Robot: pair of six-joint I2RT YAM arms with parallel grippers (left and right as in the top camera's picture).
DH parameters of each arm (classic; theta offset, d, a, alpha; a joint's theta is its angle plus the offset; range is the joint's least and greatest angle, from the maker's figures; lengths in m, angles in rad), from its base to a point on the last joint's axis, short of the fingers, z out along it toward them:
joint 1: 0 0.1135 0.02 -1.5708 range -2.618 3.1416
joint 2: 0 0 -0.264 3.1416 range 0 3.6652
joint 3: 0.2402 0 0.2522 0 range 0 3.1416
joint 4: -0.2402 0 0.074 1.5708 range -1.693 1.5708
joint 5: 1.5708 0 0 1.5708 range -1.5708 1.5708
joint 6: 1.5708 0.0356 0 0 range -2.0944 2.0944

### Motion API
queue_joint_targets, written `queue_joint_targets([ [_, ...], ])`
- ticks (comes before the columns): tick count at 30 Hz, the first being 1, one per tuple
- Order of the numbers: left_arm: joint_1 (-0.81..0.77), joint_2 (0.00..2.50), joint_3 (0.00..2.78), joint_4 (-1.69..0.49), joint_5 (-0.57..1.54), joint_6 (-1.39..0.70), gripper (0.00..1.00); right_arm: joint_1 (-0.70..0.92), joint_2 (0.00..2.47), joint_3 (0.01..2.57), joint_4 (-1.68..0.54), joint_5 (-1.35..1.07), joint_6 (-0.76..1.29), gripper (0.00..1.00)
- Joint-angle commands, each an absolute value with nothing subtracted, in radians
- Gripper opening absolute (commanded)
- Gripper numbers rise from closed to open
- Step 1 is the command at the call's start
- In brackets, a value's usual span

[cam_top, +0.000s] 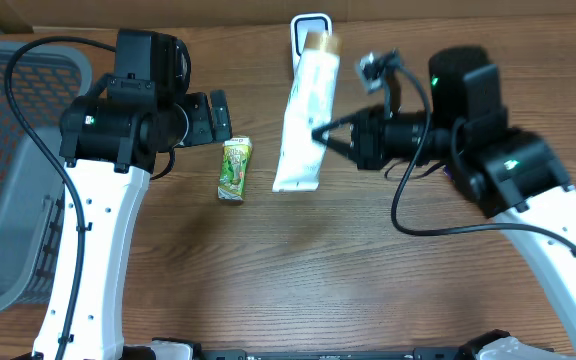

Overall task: Scan the item barcode
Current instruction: 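Lift the white bottle and hold it in front of the scanner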

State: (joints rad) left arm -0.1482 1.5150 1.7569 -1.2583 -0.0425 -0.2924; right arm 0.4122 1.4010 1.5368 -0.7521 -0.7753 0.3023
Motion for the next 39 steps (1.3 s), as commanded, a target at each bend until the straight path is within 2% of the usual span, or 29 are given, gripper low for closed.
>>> queue_joint_targets([
  [1, -0.144, 1.519, 1.774, -1.257, -0.056, -0.299, 1.00, 0.408, 1.475, 1.720, -0.806, -0.550, 0.186, 0.03],
  [3, -0.144, 1.519, 1.774, -1.257, -0.055, -0.299, 0.99, 0.417, 1.552, 1.795, -0.845, -0.366, 0.149, 0.03],
  [6, -0.144, 1.519, 1.774, -1.257, -0.056, -0.299, 0.99, 0.439, 1.650, 1.822, -0.793, -0.084, 0.091, 0.04],
  [13, -0.144, 1.519, 1.774, -1.257, -0.056, -0.299, 1.00, 0.459, 1.897, 1.821, -0.490, 0.422, -0.110, 0.04],
  [16, -0.144, 1.519, 1.774, -1.257, -0.056, -0.299, 1.00, 0.459, 1.990, 1.821, -0.356, 0.574, -0.292, 0.04],
  [20, -0.144, 1.519, 1.774, -1.257, -0.056, -0.299, 1.00, 0.468, 2.103, 1.821, -0.174, 0.685, -0.566, 0.04],
  [23, -0.144, 1.519, 1.774, -1.257, -0.056, -0.299, 1.00, 0.479, 2.172, 1.821, -0.021, 0.768, -0.695, 0.04],
  [28, -0.144, 1.519, 1.774, -1.257, -0.056, -0.299, 1.00, 0.490, 2.276, 1.821, 0.163, 0.802, -0.984, 0.04],
  [32, -0.144, 1.519, 1.774, -1.257, -0.056, -0.299, 1.00, 0.494, 2.337, 1.821, 0.235, 0.819, -1.074, 0.04],
  [39, -0.144, 1.519, 1.774, -1.257, -0.056, -0.299, 1.00, 0.494, 2.386, 1.820, 0.234, 0.811, -1.075, 0.04],
])
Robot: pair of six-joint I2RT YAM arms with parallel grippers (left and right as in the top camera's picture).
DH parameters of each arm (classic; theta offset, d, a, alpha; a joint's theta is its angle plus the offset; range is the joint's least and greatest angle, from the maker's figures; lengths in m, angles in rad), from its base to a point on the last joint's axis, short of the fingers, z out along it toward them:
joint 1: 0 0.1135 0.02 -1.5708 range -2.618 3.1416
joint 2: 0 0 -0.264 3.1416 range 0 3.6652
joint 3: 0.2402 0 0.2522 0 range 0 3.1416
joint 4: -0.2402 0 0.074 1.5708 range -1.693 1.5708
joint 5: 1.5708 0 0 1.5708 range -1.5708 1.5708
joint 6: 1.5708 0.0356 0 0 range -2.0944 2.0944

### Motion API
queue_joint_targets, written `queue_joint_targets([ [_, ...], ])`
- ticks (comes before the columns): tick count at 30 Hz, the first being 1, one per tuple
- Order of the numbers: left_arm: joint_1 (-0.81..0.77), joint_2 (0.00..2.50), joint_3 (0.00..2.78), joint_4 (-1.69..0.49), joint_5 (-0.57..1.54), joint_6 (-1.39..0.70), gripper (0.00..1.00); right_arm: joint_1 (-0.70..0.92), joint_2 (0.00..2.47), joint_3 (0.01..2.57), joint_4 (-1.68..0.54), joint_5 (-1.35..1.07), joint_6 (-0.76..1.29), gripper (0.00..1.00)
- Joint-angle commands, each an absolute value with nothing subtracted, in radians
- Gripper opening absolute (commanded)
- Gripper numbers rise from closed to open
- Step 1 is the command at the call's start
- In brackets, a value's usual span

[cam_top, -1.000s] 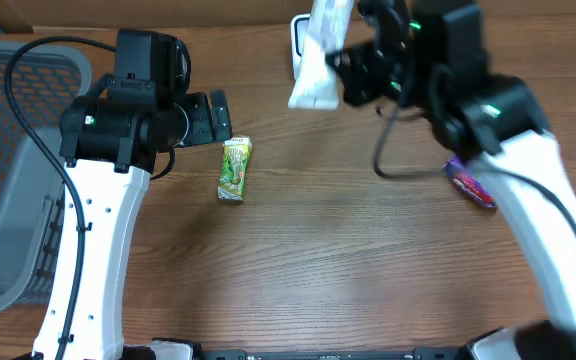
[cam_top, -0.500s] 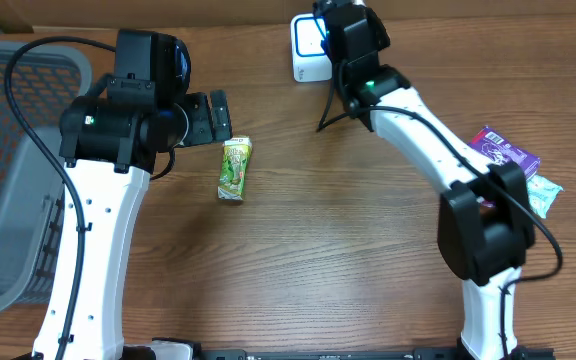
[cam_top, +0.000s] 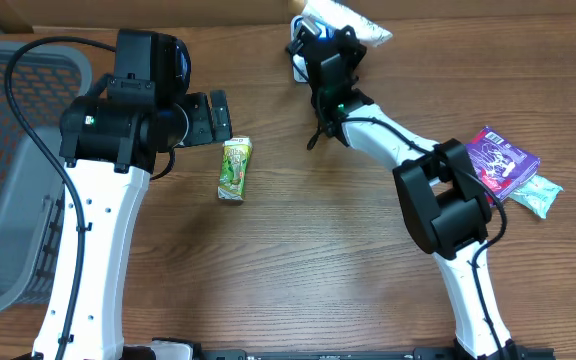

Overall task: Scan the item barcode
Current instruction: 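Lift the white bottle and hold it in front of the scanner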

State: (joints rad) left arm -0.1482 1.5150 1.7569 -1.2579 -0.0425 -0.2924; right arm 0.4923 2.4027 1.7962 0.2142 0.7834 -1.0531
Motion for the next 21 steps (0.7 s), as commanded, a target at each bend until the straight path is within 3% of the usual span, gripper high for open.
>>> queue_joint_targets([
  [1, -0.144, 1.519, 1.774, -1.257, -0.056, -0.299, 1.00, 0.494, 2.386, 1.820, 0.234, 0.811, -1.075, 0.04],
  [21, -0.144, 1.519, 1.774, -1.257, -0.056, -0.299, 1.00, 0.560, 2.334, 1.820, 0.226, 0.879, -1.069, 0.04],
])
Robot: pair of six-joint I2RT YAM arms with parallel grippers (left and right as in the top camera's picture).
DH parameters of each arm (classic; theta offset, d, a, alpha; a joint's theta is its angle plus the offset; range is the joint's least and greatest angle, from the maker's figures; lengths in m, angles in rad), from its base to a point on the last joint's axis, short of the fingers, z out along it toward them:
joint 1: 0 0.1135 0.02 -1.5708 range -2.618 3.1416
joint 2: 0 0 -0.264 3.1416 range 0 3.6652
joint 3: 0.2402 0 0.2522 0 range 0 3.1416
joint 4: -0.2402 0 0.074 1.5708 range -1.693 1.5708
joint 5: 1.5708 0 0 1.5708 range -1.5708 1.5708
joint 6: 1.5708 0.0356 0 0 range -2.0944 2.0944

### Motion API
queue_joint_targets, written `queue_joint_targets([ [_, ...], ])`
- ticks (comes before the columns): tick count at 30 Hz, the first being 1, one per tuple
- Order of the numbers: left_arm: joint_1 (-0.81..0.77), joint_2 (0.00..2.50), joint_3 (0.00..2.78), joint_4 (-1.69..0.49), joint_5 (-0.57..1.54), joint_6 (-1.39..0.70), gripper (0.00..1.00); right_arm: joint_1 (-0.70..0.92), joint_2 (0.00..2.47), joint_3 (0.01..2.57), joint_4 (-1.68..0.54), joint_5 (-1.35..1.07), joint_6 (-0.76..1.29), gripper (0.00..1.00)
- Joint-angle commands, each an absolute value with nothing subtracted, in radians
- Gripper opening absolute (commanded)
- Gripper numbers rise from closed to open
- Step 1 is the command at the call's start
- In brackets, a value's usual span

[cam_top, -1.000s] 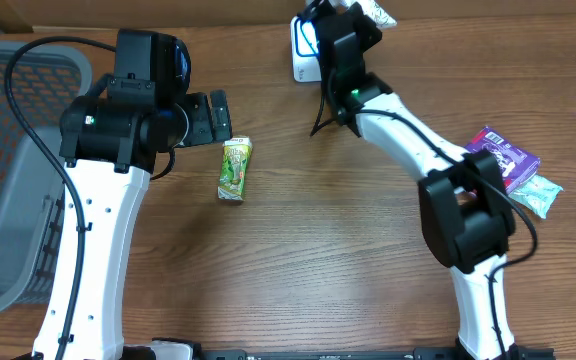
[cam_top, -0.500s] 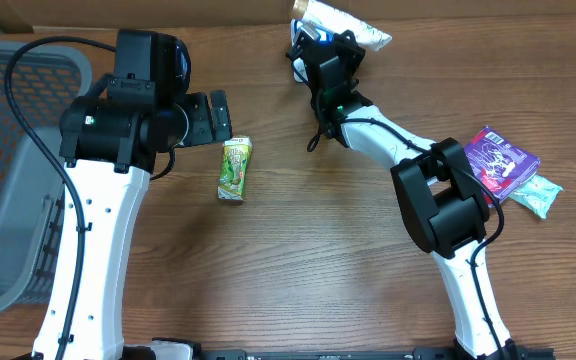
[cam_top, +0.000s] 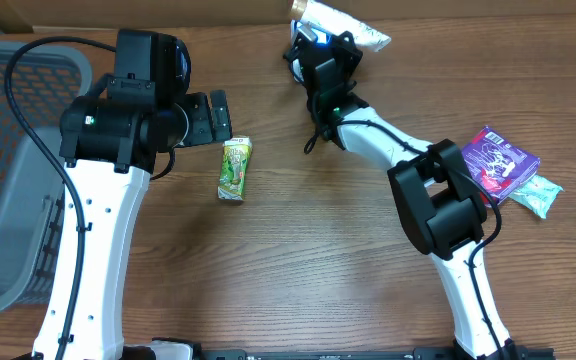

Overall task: Scan the item barcode
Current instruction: 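Lift the white bottle and hold it in front of the scanner, then carry the white bottle right and release it near the purple bag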

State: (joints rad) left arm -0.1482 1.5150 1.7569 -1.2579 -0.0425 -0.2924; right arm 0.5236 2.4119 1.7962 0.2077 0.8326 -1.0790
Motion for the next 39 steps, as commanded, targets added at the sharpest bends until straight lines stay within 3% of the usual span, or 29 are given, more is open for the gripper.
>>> queue_joint_targets([
  [1, -0.144, 1.519, 1.774, -1.257, -0.056, -0.299, 1.00, 0.565, 2.317, 1.820, 0.213, 0.879, -1.063, 0.04],
  [6, -0.144, 1.519, 1.774, -1.257, -0.056, -0.299, 1.00, 0.584, 2.230, 1.820, 0.038, 0.868, -1.055, 0.04],
  [13, -0.144, 1.519, 1.774, -1.257, -0.056, -0.299, 1.00, 0.589, 2.088, 1.820, -0.305, 0.786, -0.790, 0.04],
  [20, -0.144, 1.519, 1.774, -1.257, -0.056, -0.299, 1.00, 0.574, 1.866, 1.820, -0.798, 0.398, -0.311, 0.04],
  [27, -0.144, 1.519, 1.774, -1.257, -0.056, -0.299, 1.00, 0.409, 1.802, 1.798, -1.131, -0.115, 0.231, 0.04],
  [32, -0.144, 1.519, 1.774, -1.257, -0.055, -0.299, 1.00, 0.296, 1.803, 1.632, -1.152, -0.121, 0.391, 0.04],
  [39, -0.144, 1.519, 1.774, -1.257, -0.055, -0.299, 1.00, 0.146, 1.803, 1.342, -0.939, -0.113, 0.446, 0.04],
])
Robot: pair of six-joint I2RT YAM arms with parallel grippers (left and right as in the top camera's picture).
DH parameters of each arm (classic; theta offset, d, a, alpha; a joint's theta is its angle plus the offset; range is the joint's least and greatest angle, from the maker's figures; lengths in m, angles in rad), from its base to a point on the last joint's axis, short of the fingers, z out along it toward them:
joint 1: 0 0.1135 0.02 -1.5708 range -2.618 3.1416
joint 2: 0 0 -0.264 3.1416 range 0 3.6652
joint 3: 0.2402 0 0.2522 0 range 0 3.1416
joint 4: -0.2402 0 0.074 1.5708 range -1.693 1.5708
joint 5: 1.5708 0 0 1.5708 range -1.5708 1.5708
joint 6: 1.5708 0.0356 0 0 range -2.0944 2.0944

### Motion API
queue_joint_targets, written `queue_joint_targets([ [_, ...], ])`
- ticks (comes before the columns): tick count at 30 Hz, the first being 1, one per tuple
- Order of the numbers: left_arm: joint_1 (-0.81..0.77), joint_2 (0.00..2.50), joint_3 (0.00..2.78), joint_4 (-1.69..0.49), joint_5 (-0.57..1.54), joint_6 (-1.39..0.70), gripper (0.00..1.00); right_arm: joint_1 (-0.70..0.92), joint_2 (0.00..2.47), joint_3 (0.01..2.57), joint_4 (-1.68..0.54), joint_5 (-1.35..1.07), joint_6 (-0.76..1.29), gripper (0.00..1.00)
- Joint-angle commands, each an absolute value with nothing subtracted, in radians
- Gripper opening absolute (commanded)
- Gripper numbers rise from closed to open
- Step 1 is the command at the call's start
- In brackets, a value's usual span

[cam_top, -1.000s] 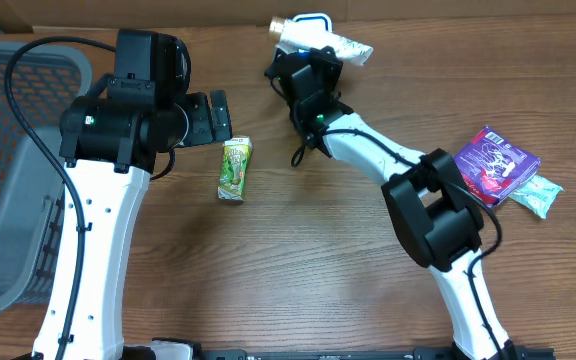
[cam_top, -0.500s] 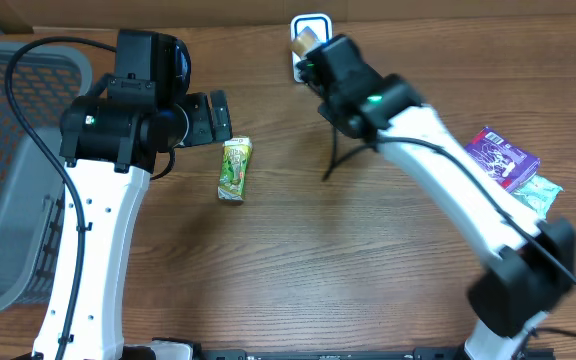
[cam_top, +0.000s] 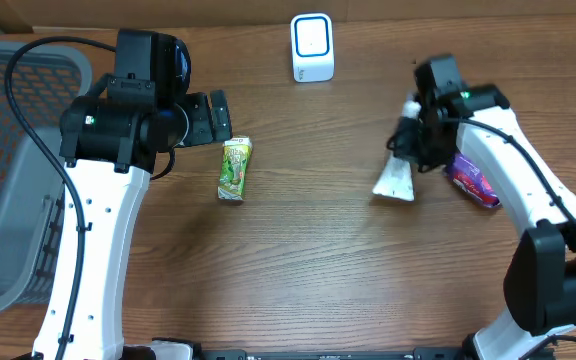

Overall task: Scan the item barcode
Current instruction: 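Carry the white bottle right and release it near the purple bag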

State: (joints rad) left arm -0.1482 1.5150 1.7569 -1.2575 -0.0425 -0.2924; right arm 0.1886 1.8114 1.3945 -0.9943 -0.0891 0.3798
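My right gripper (cam_top: pixel 405 135) is shut on a white tube (cam_top: pixel 394 181), which hangs tilted over the table's right-middle, its flat end pointing down-left. The white barcode scanner (cam_top: pixel 312 47) stands at the back centre, well left of the tube. Beside the left gripper (cam_top: pixel 216 116), which appears open and holds nothing, a green juice carton (cam_top: pixel 234 168) lies on the table just below it.
A purple packet (cam_top: pixel 471 180) lies right of the tube, partly under my right arm. A grey mesh basket (cam_top: pixel 8 170) fills the left edge of the table. A cardboard wall runs along the far edge.
My right gripper was at the back by the scanner with the tube held over it. It is now to the right, beside the purple packet, still holding the tube. The left arm is unchanged.
At first the tube stretched from the scanner toward the table's middle, my right gripper at its side. At the two later moments the arm reached to the back with the tube above the scanner. Now the tube hangs at the right, away from the scanner.
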Motion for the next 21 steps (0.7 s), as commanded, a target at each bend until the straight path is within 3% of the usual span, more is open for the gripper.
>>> queue_joint_targets([
  [1, -0.144, 1.519, 1.774, -1.257, -0.056, -0.299, 0.99, 0.125, 1.803, 1.310, -0.896, -0.113, 0.447, 0.04],
  [7, -0.144, 1.519, 1.774, -1.257, -0.056, -0.299, 1.00, 0.019, 1.803, 1.237, -0.786, -0.095, 0.446, 0.07],
  [9, -0.144, 1.519, 1.774, -1.257, -0.056, -0.299, 1.00, -0.018, 1.803, 1.250, -0.789, -0.110, 0.445, 0.30],
  [11, -0.144, 1.519, 1.774, -1.257, -0.056, -0.299, 0.99, -0.047, 1.803, 1.275, -0.806, -0.176, 0.441, 0.63],
  [12, -0.144, 1.519, 1.774, -1.257, -0.056, -0.299, 1.00, -0.059, 1.803, 1.296, -0.823, -0.233, 0.437, 0.72],
  [19, -0.144, 1.519, 1.774, -1.257, -0.056, -0.299, 1.00, -0.042, 1.802, 1.451, -0.892, -0.557, 0.332, 1.00],
  [21, -0.144, 1.519, 1.774, -1.257, -0.056, -0.299, 1.00, -0.009, 1.802, 1.468, -0.877, -0.609, 0.332, 1.00],
])
